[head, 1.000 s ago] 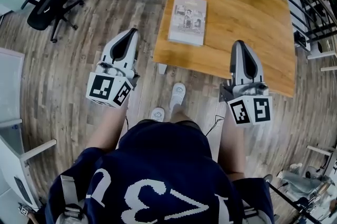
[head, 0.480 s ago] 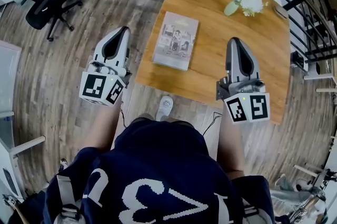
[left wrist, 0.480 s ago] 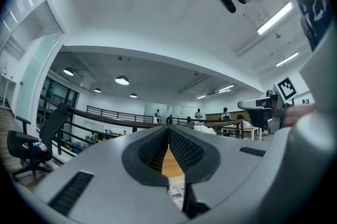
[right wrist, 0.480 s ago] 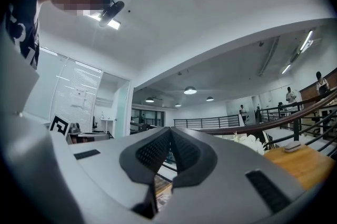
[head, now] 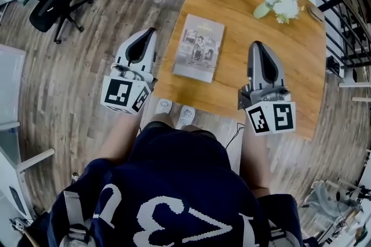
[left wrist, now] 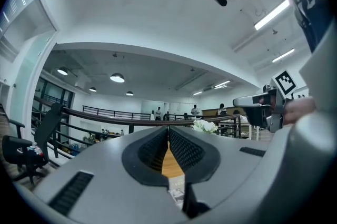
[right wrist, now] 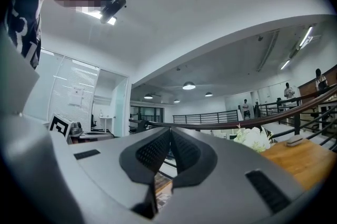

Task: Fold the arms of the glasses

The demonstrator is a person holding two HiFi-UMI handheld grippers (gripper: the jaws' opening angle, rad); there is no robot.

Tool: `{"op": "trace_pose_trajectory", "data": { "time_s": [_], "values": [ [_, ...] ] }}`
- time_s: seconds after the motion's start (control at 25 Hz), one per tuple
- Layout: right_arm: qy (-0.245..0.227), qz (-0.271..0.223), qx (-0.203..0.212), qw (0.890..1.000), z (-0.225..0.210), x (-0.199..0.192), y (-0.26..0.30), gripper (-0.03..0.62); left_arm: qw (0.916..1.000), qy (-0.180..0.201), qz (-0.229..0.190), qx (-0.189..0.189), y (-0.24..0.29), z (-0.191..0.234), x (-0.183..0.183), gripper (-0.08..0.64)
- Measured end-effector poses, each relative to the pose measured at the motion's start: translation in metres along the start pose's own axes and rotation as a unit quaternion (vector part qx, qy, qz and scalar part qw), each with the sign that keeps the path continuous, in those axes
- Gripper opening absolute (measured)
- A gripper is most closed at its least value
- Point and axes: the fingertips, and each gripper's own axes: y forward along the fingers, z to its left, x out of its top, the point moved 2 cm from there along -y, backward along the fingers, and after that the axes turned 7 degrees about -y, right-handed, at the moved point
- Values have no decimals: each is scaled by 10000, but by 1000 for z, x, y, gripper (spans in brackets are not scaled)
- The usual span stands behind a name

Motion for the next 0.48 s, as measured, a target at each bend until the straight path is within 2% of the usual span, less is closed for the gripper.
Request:
{"op": "trace_pose_trajectory", "data": {
  "time_s": [0.28,0.48],
  "values": [
    [289,440,-403,9978,11,-31,8,26,9990,-146,178,-378,21,14,-10,18],
    [1059,989,-437,9885,35,-89,14,26,9967,-333,435,-598,30,20,-37,18]
  ]
}}
